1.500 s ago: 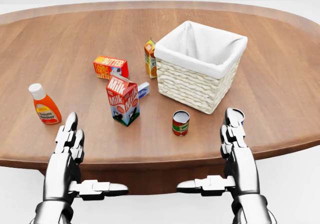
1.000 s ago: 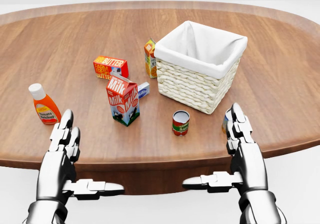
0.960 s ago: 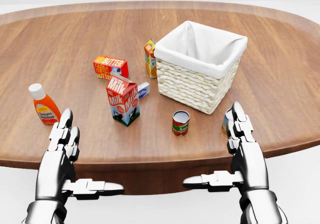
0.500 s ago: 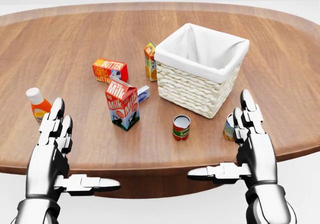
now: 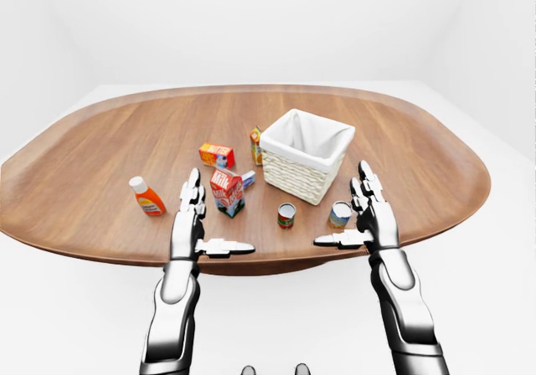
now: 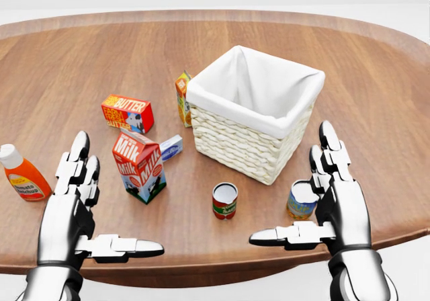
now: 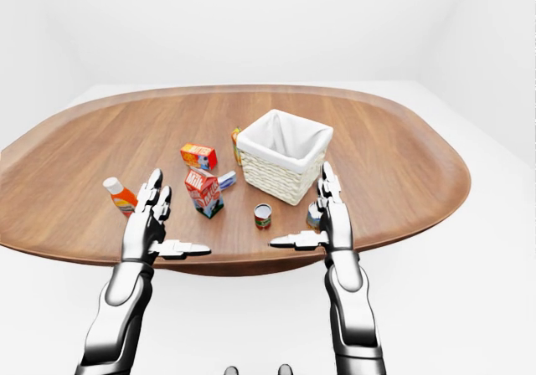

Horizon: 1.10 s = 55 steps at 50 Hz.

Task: Pick up the tomato sauce, and put it in the basket.

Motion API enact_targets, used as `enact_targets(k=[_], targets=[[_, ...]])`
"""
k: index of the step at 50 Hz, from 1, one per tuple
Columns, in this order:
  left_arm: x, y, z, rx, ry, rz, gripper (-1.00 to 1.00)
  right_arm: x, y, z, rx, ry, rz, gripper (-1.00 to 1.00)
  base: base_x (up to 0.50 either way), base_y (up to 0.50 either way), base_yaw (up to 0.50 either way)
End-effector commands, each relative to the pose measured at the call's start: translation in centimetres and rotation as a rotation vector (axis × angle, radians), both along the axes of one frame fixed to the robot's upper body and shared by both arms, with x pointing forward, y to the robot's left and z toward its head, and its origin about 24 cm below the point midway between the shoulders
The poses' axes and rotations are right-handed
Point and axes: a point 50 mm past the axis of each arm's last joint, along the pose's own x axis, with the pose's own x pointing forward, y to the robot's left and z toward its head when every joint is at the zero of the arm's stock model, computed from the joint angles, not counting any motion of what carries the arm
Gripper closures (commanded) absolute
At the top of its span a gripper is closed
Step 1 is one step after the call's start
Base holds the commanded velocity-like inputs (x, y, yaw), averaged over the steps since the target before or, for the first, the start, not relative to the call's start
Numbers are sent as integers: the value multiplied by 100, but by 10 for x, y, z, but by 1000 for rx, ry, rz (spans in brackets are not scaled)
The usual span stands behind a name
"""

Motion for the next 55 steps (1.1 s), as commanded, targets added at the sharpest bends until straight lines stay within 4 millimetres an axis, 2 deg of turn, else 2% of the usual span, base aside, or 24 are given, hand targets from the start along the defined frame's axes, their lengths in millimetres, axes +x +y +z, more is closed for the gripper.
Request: enact_targets(k=[1, 18, 31, 40, 55], targets=[[0, -2, -2, -6, 7, -4, -100, -2, 0, -1, -12, 2, 12, -100, 0, -50, 0], [0, -3, -5, -7, 19, -10, -100, -3, 0, 1, -3, -6, 13, -100, 0, -50, 0], [1, -3, -5, -6, 20, -11, -100, 0, 0, -5, -4, 24, 8, -100, 0, -50, 0], [1, -3, -3, -4, 13, -13, -100, -1, 0, 0, 18, 0, 5, -100, 0, 0, 0], [1, -4, -7, -7, 30, -14, -100, -1, 0, -4, 16, 17, 9, -100, 49, 0, 0]])
